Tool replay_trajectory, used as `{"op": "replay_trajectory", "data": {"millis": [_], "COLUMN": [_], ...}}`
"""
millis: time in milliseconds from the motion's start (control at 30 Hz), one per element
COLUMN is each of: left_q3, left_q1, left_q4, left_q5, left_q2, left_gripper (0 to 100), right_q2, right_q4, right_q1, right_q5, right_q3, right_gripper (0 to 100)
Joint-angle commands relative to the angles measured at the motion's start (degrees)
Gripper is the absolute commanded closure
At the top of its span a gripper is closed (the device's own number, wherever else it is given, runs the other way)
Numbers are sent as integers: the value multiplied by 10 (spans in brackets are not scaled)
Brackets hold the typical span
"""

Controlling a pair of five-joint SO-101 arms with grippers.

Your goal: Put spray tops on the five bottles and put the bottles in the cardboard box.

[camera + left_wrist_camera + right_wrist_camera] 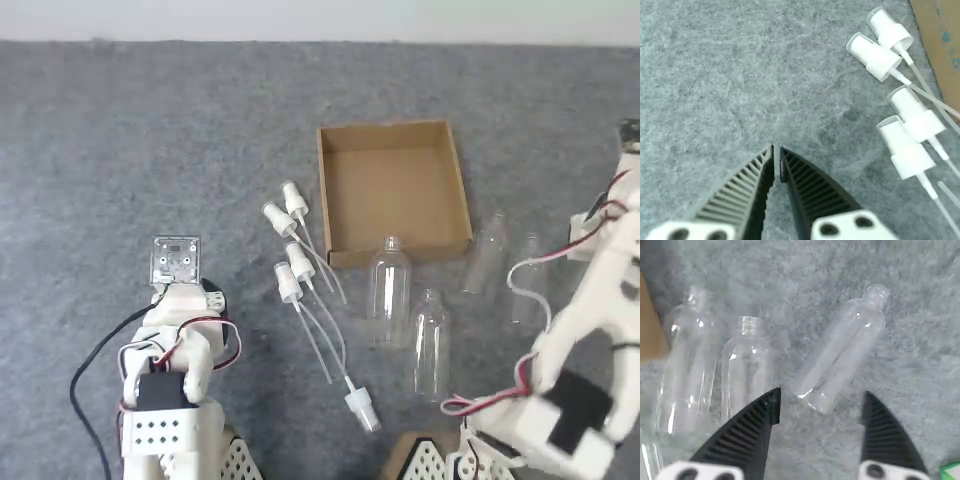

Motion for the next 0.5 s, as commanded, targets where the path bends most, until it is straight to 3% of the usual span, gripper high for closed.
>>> {"op": "replay_trajectory", "data": {"millis": [0,467], "left_q3": [-4,-4], "left_q1": [-1,-1], "left_q4": [2,2], "left_q5": [2,2], "left_q2": [0,0], "left_gripper": [988,988], "right_q2": [73,284], "right_q4": [-11,-28], "right_q1": [33,38], "right_q5": [-58,-132], "right_q3": [-100,-200], "right_gripper": [731,731]}}
